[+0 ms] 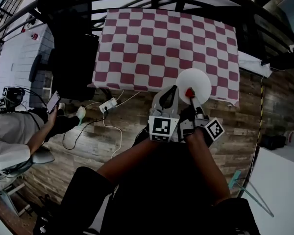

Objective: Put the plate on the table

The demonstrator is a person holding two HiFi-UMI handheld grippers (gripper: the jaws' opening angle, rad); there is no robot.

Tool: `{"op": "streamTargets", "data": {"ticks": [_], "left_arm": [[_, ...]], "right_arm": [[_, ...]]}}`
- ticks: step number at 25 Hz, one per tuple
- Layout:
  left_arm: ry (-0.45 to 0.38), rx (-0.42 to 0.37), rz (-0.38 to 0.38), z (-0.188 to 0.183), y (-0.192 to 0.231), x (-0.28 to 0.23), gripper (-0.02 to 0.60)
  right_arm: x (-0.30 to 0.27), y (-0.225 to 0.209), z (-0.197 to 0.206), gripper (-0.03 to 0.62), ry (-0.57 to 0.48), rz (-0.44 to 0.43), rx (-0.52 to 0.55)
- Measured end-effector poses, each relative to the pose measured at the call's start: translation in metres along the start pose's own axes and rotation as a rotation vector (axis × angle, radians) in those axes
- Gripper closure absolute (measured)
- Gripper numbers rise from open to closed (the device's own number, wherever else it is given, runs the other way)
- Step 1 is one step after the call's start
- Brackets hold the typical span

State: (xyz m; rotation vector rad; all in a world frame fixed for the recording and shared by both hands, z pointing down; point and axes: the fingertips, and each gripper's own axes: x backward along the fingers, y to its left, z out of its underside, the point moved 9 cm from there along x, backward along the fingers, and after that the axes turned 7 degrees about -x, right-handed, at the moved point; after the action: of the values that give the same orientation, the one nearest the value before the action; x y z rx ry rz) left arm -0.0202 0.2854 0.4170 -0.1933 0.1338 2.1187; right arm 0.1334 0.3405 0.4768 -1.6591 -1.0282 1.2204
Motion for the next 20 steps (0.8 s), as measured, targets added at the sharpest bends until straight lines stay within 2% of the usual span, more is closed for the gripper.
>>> {"op": "streamTargets", "data": {"ticks": [9, 16, 20], "left_arm": [[0.001, -0.003, 0.039, 0.005, 0.038, -0.023, 0.572], [0.016, 0.022, 0.032, 0.008, 0.058, -0.027, 0.572], [-0.011, 0.038, 0.033, 0.009, 0.068, -0.031, 0.572]], "right_arm": [[-0.033, 0.006, 0.012, 0.576, -0.049, -0.009, 0.002], [-0.050, 0.014, 0.021, 0.576, -0.036, 0.007, 0.024], [-0.061, 0.018, 0.024, 0.576, -0.026, 0.009, 0.030]]}}
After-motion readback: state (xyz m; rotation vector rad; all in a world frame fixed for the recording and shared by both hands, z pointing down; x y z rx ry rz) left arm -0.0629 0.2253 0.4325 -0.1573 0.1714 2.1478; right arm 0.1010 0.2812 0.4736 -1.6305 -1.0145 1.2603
